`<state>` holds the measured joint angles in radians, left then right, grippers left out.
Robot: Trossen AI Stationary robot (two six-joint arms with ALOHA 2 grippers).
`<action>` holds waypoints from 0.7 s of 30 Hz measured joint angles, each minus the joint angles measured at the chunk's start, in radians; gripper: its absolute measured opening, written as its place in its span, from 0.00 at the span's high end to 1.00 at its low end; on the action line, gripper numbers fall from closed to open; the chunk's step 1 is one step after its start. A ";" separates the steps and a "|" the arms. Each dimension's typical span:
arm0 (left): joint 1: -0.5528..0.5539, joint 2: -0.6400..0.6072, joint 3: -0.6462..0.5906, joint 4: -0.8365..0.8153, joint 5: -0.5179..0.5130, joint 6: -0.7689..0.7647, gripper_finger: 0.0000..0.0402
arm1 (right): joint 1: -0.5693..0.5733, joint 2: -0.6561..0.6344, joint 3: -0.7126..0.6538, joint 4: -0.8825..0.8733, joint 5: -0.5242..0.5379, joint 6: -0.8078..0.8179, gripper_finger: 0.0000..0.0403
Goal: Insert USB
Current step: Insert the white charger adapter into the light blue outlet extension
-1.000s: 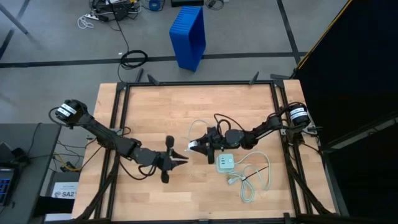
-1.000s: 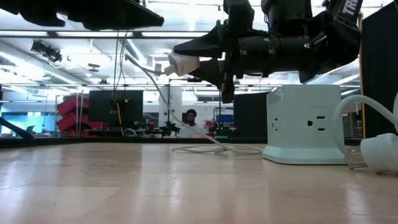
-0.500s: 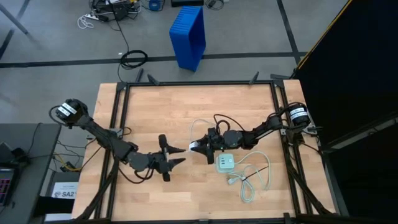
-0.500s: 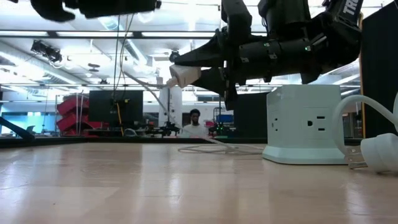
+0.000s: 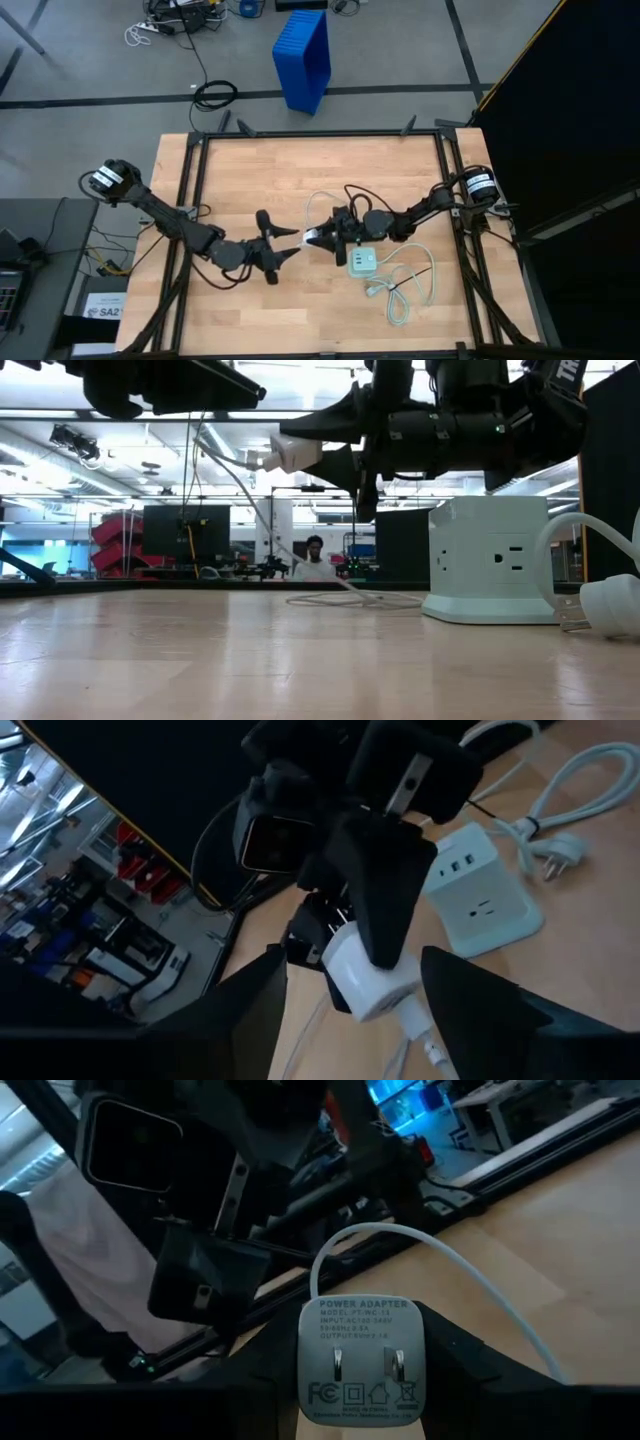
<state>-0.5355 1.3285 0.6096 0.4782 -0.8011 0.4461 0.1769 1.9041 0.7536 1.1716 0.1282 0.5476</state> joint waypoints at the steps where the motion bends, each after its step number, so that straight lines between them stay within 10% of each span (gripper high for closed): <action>1: 0.004 0.001 0.000 0.000 0.000 0.000 0.44 | 0.000 0.000 0.000 0.001 0.001 0.000 0.72; 21: 0.059 0.107 0.000 0.101 0.001 -0.005 0.32 | 0.025 0.000 0.000 0.075 0.100 -0.052 0.72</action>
<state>-0.4761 1.4353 0.6094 0.5789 -0.8005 0.4412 0.2024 1.9041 0.7536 1.2469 0.2282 0.4952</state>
